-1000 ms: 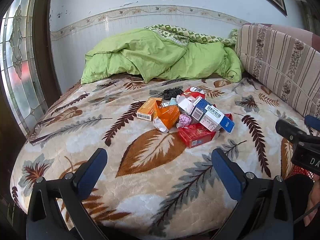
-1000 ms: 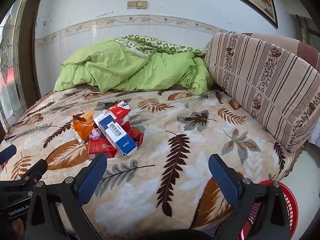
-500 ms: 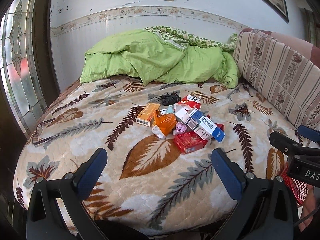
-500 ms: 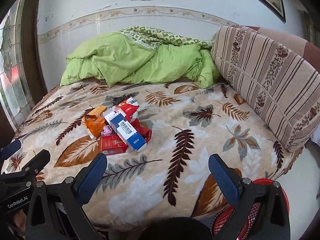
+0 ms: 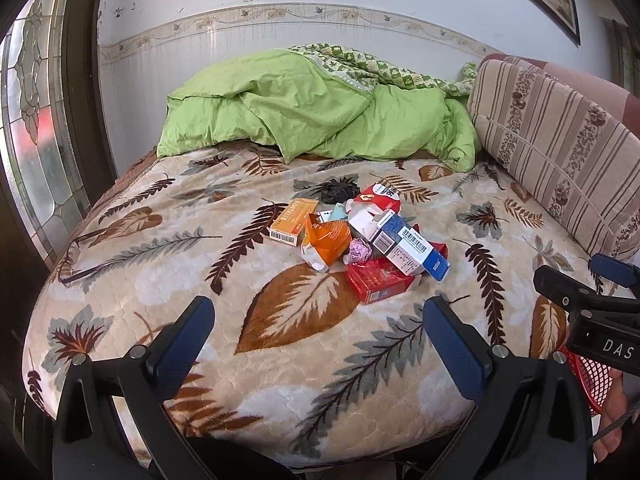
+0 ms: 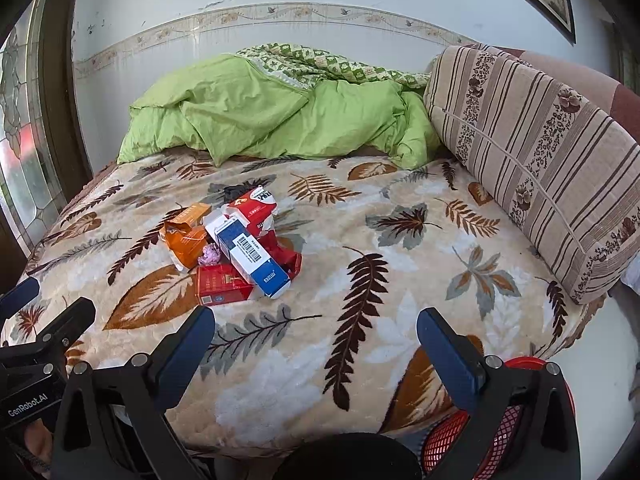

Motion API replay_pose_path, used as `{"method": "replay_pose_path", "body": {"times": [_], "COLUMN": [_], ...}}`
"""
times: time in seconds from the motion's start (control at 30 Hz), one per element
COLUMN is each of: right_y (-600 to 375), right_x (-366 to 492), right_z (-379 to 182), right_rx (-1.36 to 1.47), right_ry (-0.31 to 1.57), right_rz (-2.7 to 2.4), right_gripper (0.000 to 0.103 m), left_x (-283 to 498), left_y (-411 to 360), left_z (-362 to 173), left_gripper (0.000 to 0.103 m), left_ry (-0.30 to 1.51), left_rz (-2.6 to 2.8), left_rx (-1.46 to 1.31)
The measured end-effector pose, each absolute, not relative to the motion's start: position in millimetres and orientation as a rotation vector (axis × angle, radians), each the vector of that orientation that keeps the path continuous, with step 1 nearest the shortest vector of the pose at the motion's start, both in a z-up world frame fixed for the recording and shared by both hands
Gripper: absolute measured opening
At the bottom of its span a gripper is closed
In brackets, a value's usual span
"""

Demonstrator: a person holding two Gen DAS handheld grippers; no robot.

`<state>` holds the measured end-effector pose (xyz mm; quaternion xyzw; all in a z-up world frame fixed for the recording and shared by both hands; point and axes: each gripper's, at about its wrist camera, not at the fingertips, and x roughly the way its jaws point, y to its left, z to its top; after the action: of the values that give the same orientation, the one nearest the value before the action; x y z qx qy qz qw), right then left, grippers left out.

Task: Collect trash
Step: 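Move both tools toward the pile of trash on the bed, then grasp the white-blue medicine box with the right tool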

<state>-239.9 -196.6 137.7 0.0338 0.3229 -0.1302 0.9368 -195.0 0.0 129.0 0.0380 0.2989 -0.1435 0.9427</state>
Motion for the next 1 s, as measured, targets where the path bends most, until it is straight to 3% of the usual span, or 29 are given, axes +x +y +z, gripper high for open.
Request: {"method": "replay_pose_path", "body": {"times": [0.8, 0.9, 1.0], "right_y": [-198.7, -200.7, -207.3], "right_x": [-232.1, -227.1, -216.5], "right_z": [127.2, 127.1, 127.3], "right_rx": [0.070, 0.077, 0.117], "right_ry": [0.692, 0.693, 0.702], "right_rz": [-0.260, -0.209, -0.079], "right_gripper": [0.102, 0.099, 0.088], "left_x": [-189.9, -184.8, -177.0], "left_y": [-5.6, -4.7, -2.7], "left_z": [113.0, 110.1, 106.3], "left_gripper": [0.103, 0.103, 0.103], "left_ry": [0.654, 0.675, 0.705], "left_rz": [-0.303, -0.311, -0.341], "left_rx": [0.069, 0.069, 0.058]}}
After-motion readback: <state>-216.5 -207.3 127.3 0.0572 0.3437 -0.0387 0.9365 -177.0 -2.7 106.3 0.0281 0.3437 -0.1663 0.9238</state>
